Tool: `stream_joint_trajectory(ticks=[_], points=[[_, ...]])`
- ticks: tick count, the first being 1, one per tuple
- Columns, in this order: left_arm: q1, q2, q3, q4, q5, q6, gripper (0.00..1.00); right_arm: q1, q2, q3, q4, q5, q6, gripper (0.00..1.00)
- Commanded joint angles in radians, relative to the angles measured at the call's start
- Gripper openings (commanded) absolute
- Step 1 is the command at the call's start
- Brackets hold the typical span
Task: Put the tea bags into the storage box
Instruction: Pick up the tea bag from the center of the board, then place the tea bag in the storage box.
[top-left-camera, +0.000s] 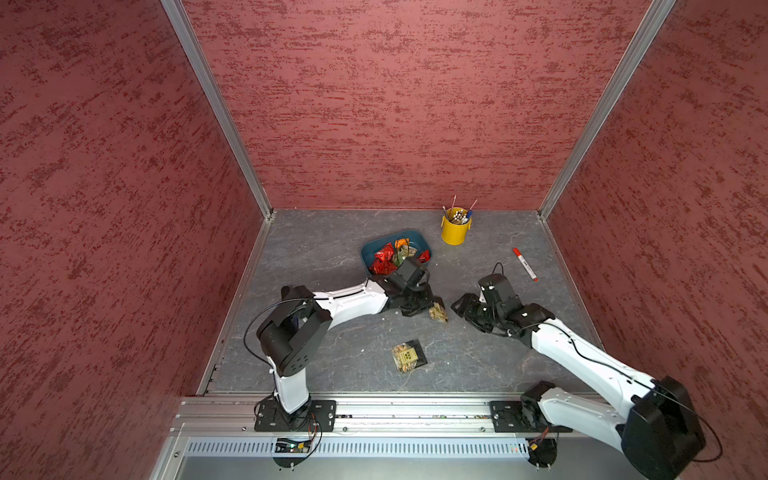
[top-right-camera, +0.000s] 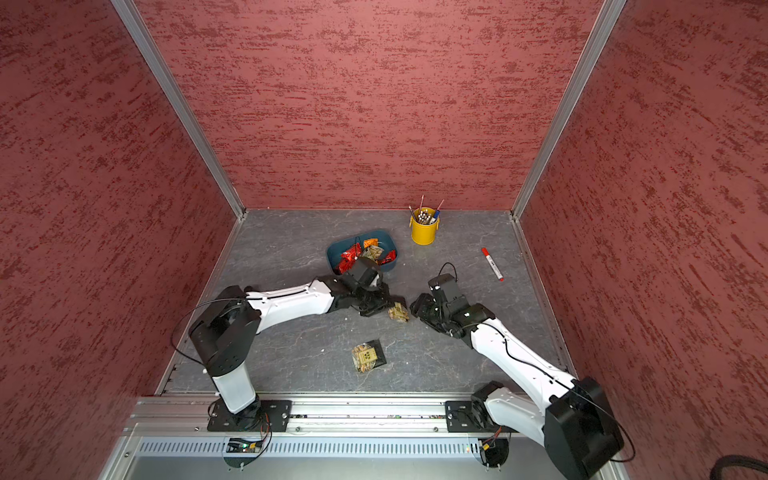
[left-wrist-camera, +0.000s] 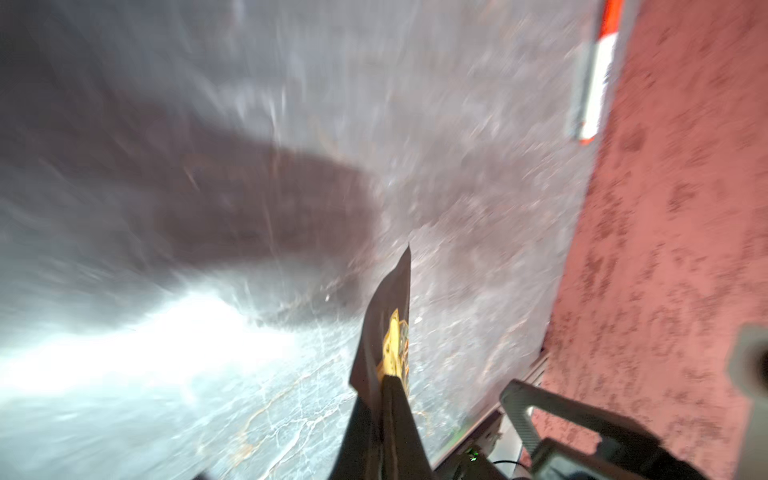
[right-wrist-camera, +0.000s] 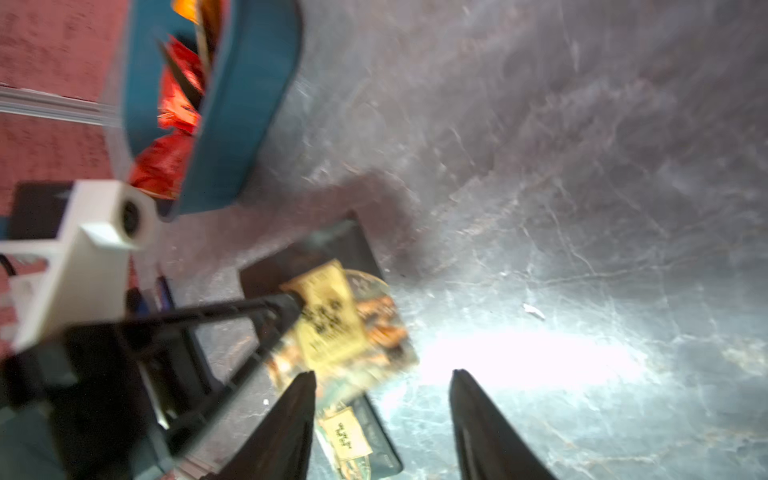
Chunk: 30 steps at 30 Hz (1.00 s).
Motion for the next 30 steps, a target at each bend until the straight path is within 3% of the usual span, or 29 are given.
stream_joint_trajectory(ticks=[1,11,16,23,24,25,27,28,30], points=[[0.103,-0.063,0.078,-0.114,0.018,0.115,0.00,-0.006,0.015,0.035,-0.092,0.029,-0.038,0.59],[0.396,0.038,0.213,-0.105,0.188,0.166,0.00,-0.006,0.085,0.048,-0.052,-0.011,-0.033,0.59],[0.428,0.138,0.332,-0.191,0.210,0.226,0.00,-0.007,0.080,0.063,-0.077,-0.006,-0.042,0.59],[0.452,0.175,0.327,-0.171,0.194,0.234,0.03,-0.006,0.070,0.061,-0.082,-0.007,-0.035,0.59],[0.462,0.177,0.329,-0.171,0.198,0.235,0.08,-0.007,0.070,0.060,-0.083,-0.007,-0.034,0.59],[0.469,0.176,0.333,-0.170,0.199,0.236,0.20,-0.006,0.070,0.059,-0.084,-0.010,-0.035,0.59],[0.483,0.169,0.339,-0.178,0.199,0.243,0.55,-0.006,0.071,0.057,-0.086,-0.016,-0.038,0.59],[0.491,0.165,0.341,-0.185,0.197,0.250,0.63,-0.006,0.073,0.055,-0.087,-0.019,-0.039,0.59],[0.499,0.147,0.340,-0.198,0.189,0.263,0.71,-0.006,0.072,0.046,-0.081,-0.024,-0.039,0.60]])
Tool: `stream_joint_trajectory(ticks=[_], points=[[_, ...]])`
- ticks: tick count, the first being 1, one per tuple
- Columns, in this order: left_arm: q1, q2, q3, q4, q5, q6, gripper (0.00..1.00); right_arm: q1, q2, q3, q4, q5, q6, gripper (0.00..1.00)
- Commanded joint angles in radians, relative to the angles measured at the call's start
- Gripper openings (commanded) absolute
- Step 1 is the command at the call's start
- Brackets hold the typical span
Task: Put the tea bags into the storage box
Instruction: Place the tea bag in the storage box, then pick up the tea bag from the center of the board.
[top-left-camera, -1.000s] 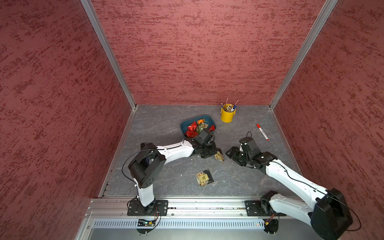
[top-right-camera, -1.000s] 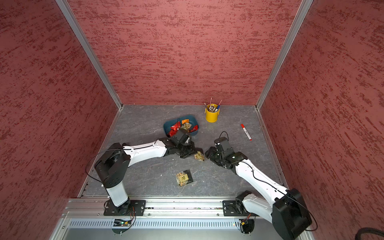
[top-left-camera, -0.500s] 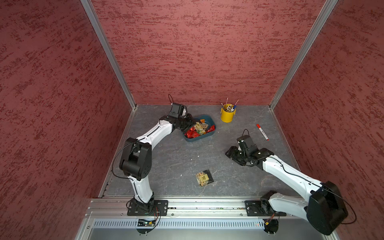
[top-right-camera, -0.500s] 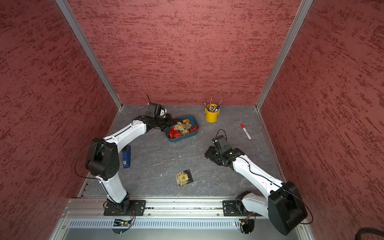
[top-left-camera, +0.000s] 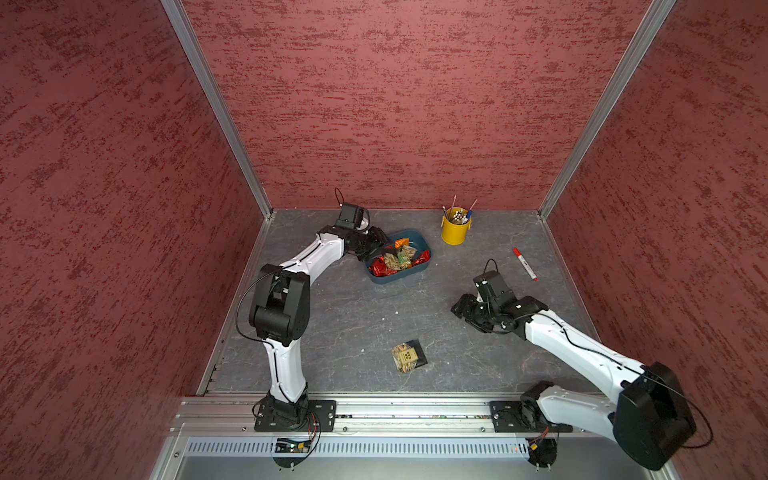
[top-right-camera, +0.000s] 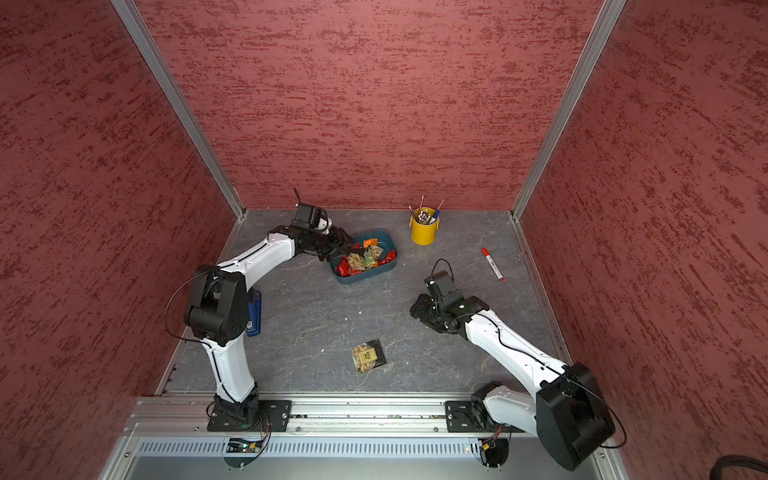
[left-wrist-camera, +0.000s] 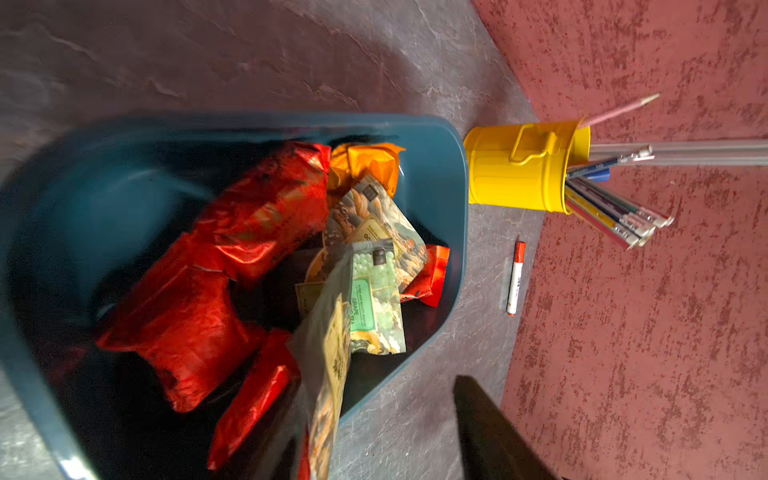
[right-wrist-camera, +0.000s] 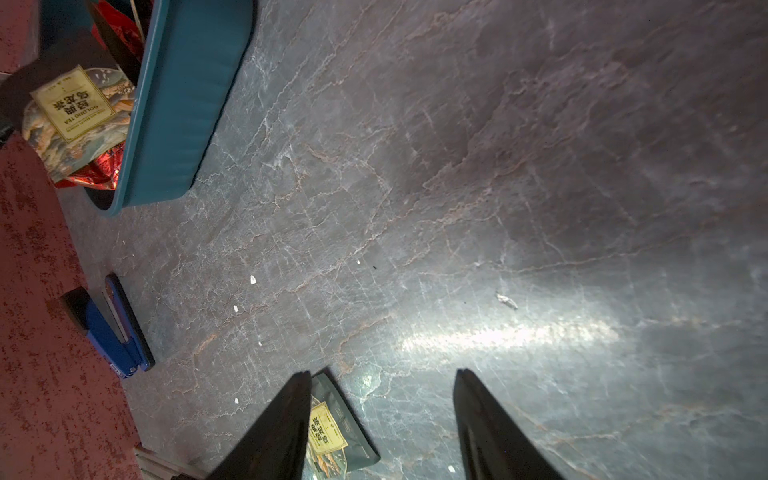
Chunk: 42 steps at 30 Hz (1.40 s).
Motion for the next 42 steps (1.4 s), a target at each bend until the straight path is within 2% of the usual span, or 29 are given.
stream_joint_trajectory(ticks=[1,8,14,21,24,26,31,33,42], points=[[0.021,-0.025,0.021,-0.028,-0.003,0.040,0.73,-0.005,-0.011,0.010,-0.004,-0.015,-0.006,0.61],[0.029,-0.155,-0.056,-0.071,-0.048,0.076,0.82,0.052,-0.037,-0.050,0.066,-0.023,0.061,0.61],[0.006,-0.346,-0.225,-0.143,-0.090,0.102,0.83,0.167,-0.031,-0.063,0.085,0.019,0.155,0.61],[-0.112,-0.571,-0.482,-0.197,-0.126,0.045,0.82,0.348,0.069,-0.096,0.249,0.052,0.300,0.60],[-0.160,-0.634,-0.565,-0.197,-0.139,0.009,0.82,0.414,0.146,-0.072,0.302,0.057,0.319,0.53],[-0.180,-0.667,-0.605,-0.189,-0.138,-0.016,0.82,0.437,0.195,-0.060,0.336,0.048,0.326,0.45],[-0.195,-0.739,-0.676,-0.184,-0.147,-0.057,0.82,0.451,0.267,-0.051,0.403,0.035,0.343,0.10],[-0.203,-0.749,-0.681,-0.192,-0.154,-0.058,0.82,0.451,0.289,-0.043,0.404,0.038,0.340,0.00],[-0.263,-0.705,-0.713,-0.157,-0.137,-0.094,0.82,0.452,0.381,-0.026,0.389,0.031,0.356,0.00]])
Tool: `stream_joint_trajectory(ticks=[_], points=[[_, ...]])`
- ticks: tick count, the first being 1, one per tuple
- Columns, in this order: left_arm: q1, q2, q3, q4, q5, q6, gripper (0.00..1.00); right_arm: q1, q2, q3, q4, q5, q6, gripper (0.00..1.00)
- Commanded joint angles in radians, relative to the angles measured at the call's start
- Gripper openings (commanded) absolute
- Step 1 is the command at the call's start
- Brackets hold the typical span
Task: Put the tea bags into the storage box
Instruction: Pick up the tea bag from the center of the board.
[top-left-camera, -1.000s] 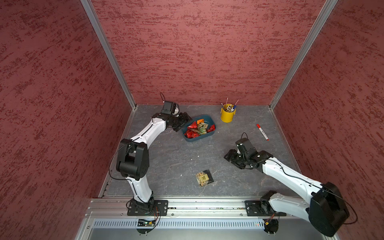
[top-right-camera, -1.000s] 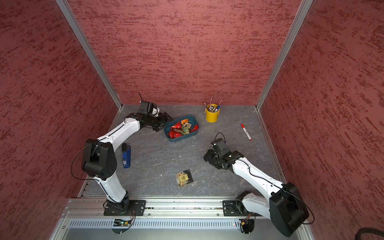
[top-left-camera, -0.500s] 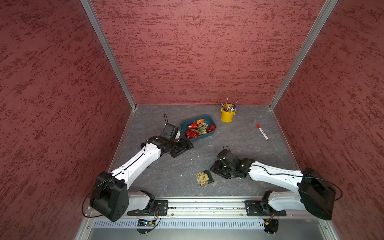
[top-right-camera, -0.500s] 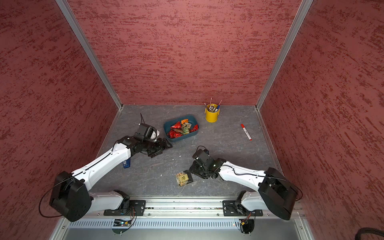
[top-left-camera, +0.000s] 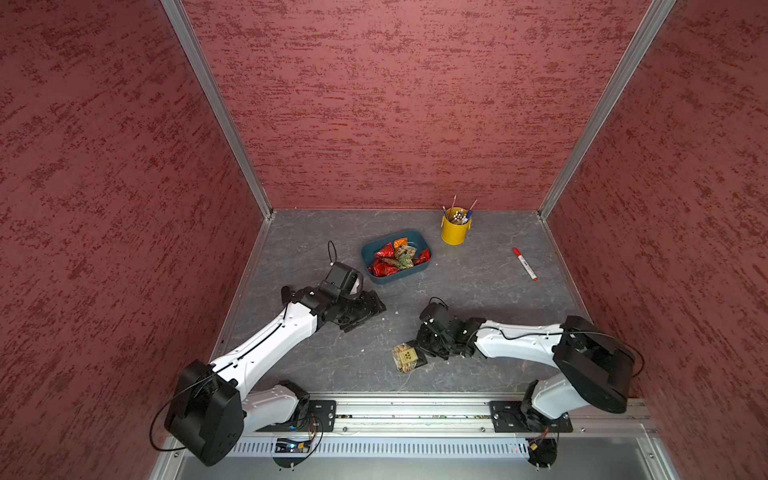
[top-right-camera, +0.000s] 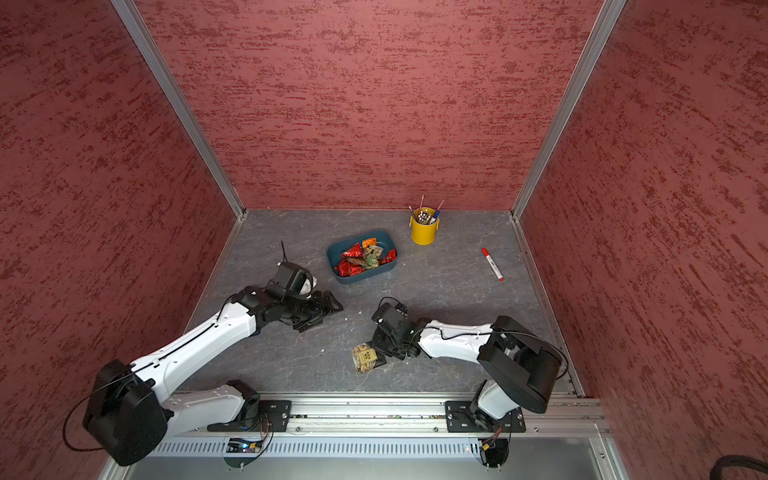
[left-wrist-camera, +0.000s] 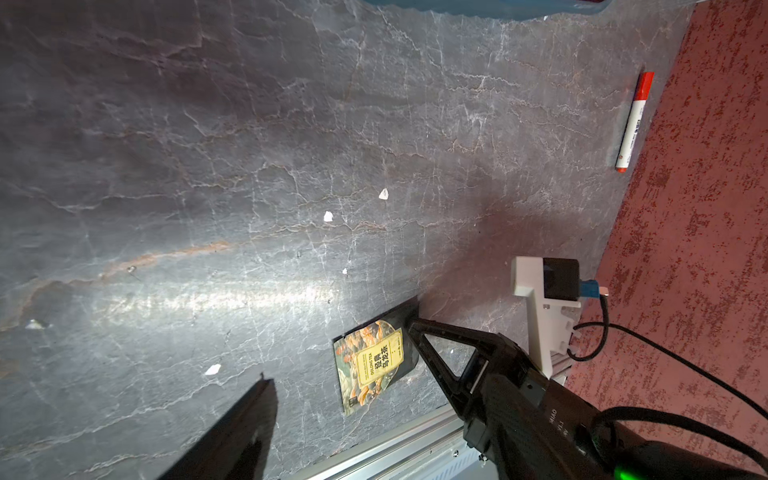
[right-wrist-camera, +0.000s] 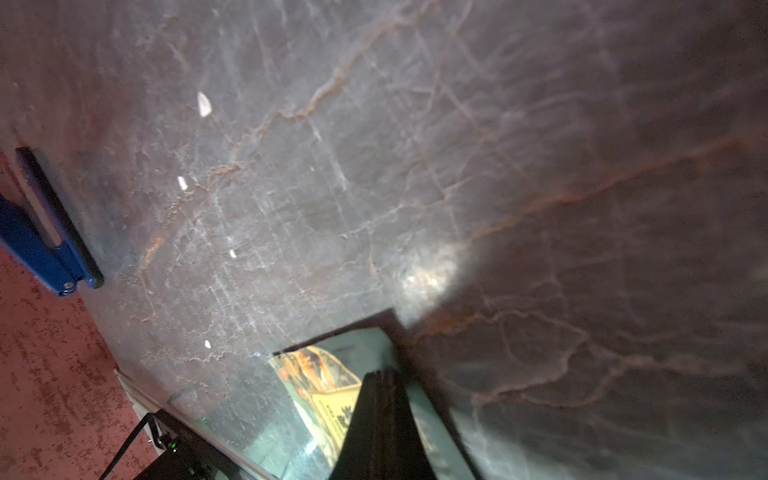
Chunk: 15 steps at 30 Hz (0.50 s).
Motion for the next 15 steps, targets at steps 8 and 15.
stream_joint_trajectory(ticks=[8,15], points=[[-0.089,0.051,-0.067,0.101,0.006,-0.072,0.82,-0.035,0.046,0.044,-0.039,0.065,0.028,0.00],[-0.104,0.114,-0.109,0.230,0.049,-0.133,0.80,-0.110,0.057,0.003,0.044,0.056,0.058,0.00]])
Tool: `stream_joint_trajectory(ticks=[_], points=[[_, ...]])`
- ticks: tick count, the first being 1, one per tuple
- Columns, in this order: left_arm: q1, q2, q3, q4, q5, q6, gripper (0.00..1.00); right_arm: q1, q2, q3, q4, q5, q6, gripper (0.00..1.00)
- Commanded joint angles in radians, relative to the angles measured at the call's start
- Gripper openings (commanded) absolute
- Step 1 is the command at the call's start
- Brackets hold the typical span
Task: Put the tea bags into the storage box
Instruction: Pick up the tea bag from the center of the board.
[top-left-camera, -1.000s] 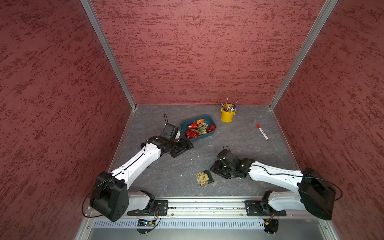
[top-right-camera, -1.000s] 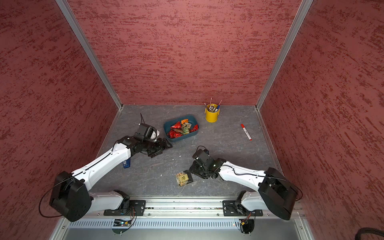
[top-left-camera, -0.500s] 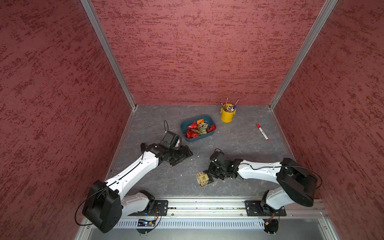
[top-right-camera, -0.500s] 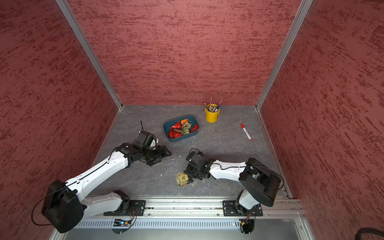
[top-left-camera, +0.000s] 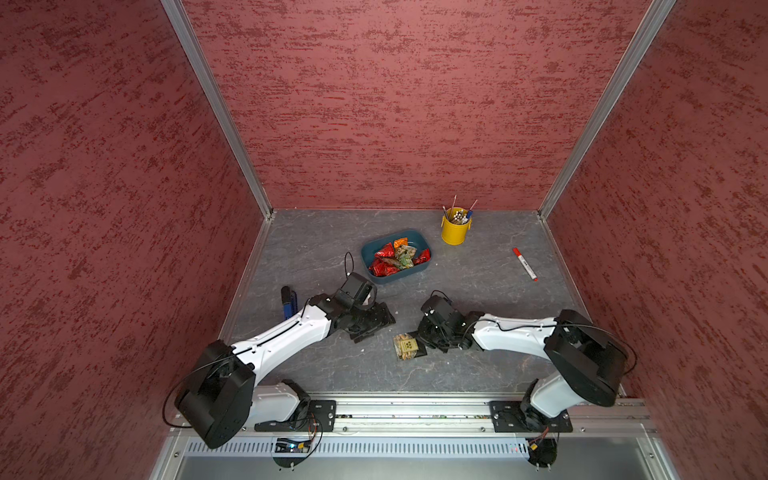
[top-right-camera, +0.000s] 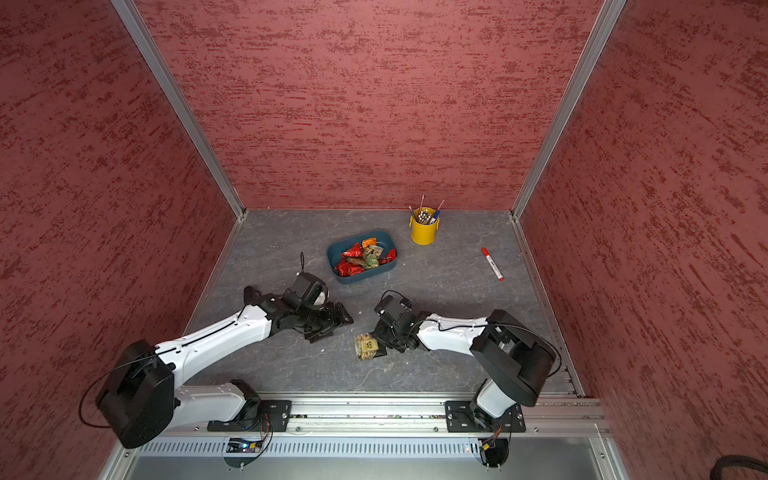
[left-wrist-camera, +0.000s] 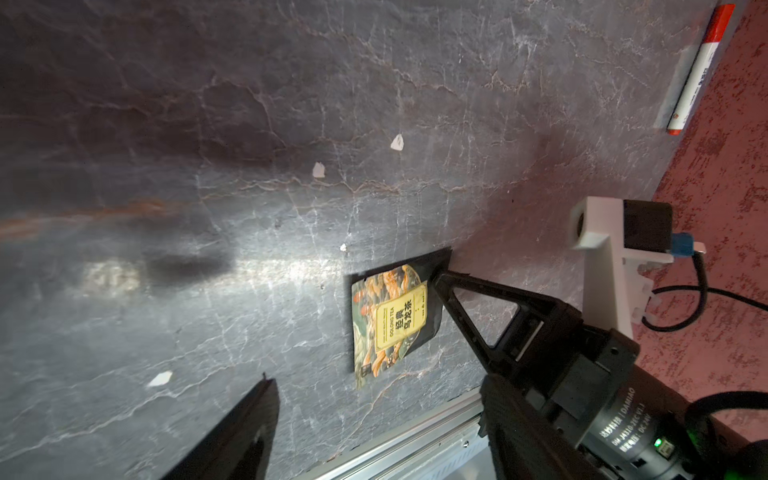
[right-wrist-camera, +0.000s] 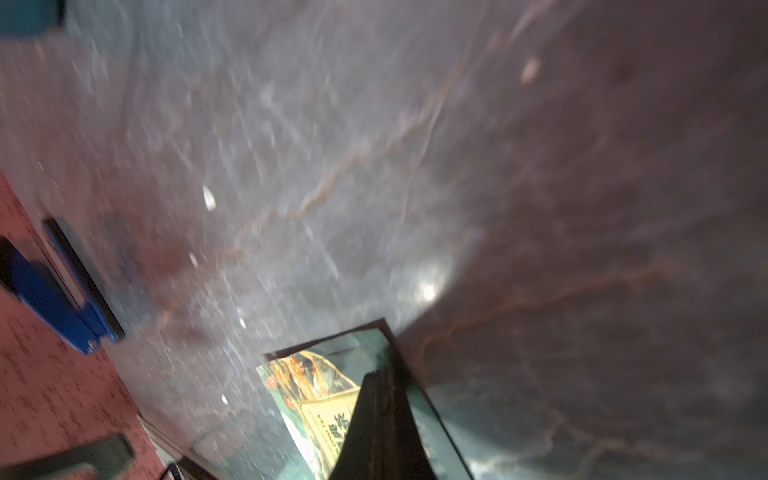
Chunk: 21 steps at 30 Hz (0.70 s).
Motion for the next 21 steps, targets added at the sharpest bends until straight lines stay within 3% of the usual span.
stream_joint_trajectory(ticks=[1,11,21], points=[[-0.006,0.034,-0.037,0.123,0.035,-0.052,0.79,-0.023,0.023,-0.027,0.021,0.038,0.031,0.00],[-0.015,0.187,-0.092,0.418,0.106,-0.165,0.73,-0.046,0.070,-0.071,0.142,-0.007,0.081,0.00],[-0.017,0.258,-0.024,0.318,0.078,-0.138,0.72,-0.058,0.071,-0.074,0.157,-0.020,0.080,0.00]])
